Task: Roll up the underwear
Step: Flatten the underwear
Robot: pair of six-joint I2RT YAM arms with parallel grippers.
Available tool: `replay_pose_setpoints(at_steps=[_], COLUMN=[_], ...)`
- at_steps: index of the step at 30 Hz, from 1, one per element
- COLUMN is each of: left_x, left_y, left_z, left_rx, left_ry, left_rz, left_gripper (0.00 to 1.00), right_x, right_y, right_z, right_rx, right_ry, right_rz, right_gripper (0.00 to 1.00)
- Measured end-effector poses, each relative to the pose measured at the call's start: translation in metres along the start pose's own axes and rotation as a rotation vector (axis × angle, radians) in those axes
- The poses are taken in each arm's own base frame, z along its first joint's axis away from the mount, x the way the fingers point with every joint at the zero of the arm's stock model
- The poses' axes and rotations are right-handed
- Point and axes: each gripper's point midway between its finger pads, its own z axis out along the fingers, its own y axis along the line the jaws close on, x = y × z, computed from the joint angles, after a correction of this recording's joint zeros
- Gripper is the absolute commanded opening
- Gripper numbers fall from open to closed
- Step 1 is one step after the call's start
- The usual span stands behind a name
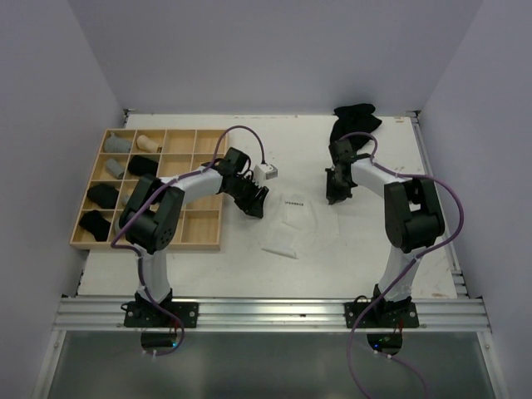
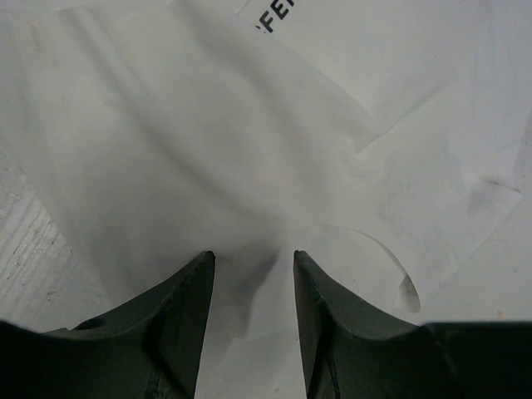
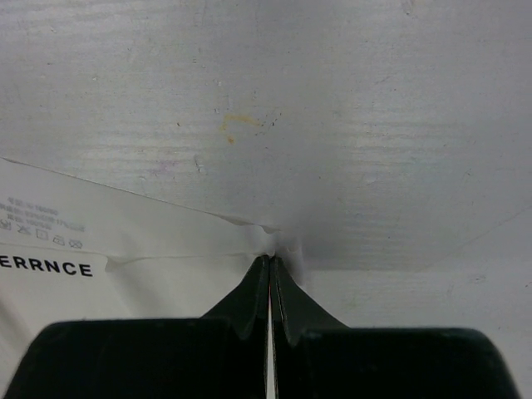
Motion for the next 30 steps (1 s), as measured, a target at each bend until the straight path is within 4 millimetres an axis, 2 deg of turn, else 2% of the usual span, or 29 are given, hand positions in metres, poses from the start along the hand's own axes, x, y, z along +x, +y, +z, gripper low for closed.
replay_pose_setpoints(at_steps=[5,11,20,23,24,28,30], left_x=[0.000,0.000,0.000,0.000,0.000,0.000,0.000], left_y=[0.000,0.000,0.000,0.000,0.000,0.000,0.000], left_z=[0.000,0.000,0.000,0.000,0.000,0.000,0.000], left_rx=[0.000,0.000,0.000,0.000,0.000,0.000,0.000], left_ry=[0.000,0.000,0.000,0.000,0.000,0.000,0.000], left_rz=[0.000,-0.001,-0.001,-0.001,-0.001,-0.001,-0.001], left_gripper=[0.48,0.48,0.48,0.48,0.48,0.48,0.48], right_x=[0.003,0.009,0.013,0.014,0.014,0.015,0.016], right_y=[-0.004,-0.007,-0.003,-0.004,-0.004,-0.004,-0.004], right_z=[-0.003,-0.006,-0.007,-0.007,-0.007,-0.007,-0.007], right_rx=[0.019,0.024,0.003,0.005,0.005,0.006,0.004], right_ry=[0.009,0.034,0.051,0.055,0.057,0.061,0.065], right_rz=[-0.010,-0.023,-0.025,-0.025,-0.025,-0.026,-0.028], right_gripper=[0.00,0.11,0.11,0.15,0.15,0.01,0.00])
